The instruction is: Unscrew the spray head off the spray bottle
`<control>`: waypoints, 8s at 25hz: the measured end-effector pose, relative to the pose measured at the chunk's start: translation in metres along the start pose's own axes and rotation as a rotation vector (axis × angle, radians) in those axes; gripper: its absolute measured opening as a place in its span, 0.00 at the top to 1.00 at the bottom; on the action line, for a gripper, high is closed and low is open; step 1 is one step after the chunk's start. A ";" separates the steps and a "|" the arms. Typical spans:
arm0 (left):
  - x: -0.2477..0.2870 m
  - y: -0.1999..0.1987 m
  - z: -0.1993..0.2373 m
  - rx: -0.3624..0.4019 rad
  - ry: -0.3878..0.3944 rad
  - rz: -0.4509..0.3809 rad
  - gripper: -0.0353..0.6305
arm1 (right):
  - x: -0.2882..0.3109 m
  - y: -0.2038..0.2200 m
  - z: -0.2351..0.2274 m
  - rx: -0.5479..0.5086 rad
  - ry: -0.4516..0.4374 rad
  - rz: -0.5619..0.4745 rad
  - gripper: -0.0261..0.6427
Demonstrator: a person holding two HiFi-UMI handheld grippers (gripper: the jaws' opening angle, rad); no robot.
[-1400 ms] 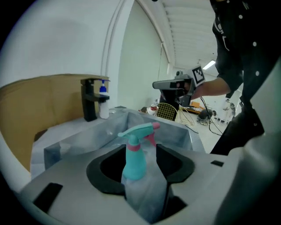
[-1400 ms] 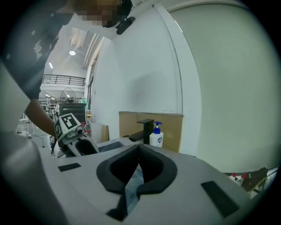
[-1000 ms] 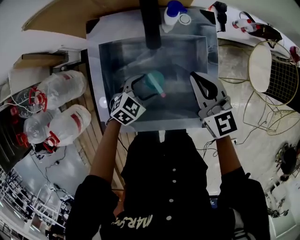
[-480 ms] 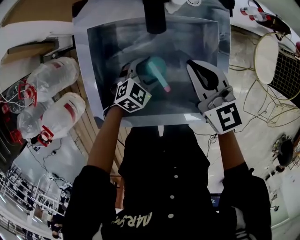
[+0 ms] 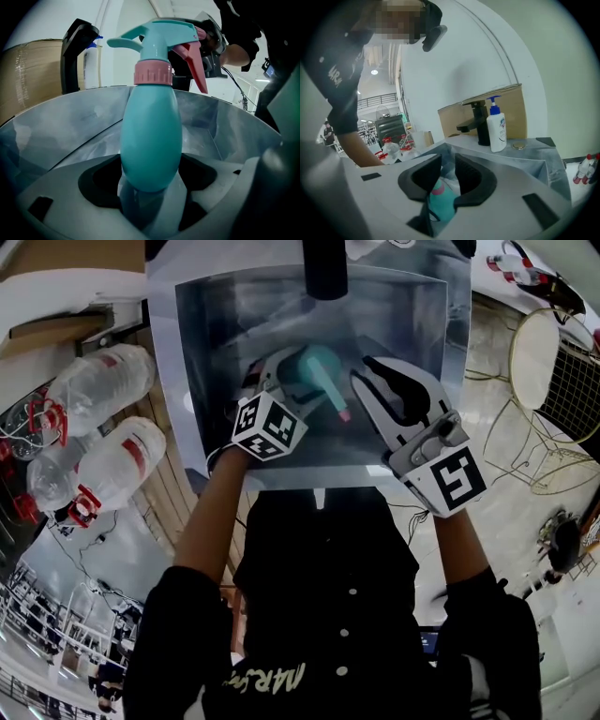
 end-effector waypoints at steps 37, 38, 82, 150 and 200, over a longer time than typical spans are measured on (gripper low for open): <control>0.000 0.001 -0.002 -0.022 -0.019 -0.023 0.36 | 0.038 0.078 0.026 -0.266 -0.002 0.259 0.74; 0.000 0.001 -0.002 -0.020 -0.017 -0.024 0.36 | 0.038 0.079 0.025 -0.276 -0.033 0.269 0.74; 0.005 -0.005 -0.017 0.031 0.044 -0.051 0.36 | -0.040 0.068 0.058 0.023 0.117 0.101 0.93; 0.007 -0.008 -0.021 0.032 0.042 -0.034 0.36 | -0.036 0.052 0.032 -0.032 -0.010 0.097 0.61; 0.012 -0.004 -0.018 0.018 0.032 -0.059 0.36 | 0.016 0.079 0.045 0.079 0.142 0.145 0.42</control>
Point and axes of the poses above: the fingertips, and each gripper's own axes: x forward along the fingers, z to its left, y out of its underside, the point moved 2 cm from there along -x, backward along the fingers, and after that the axes turned 5 degrees about x, right-handed, at the moved point
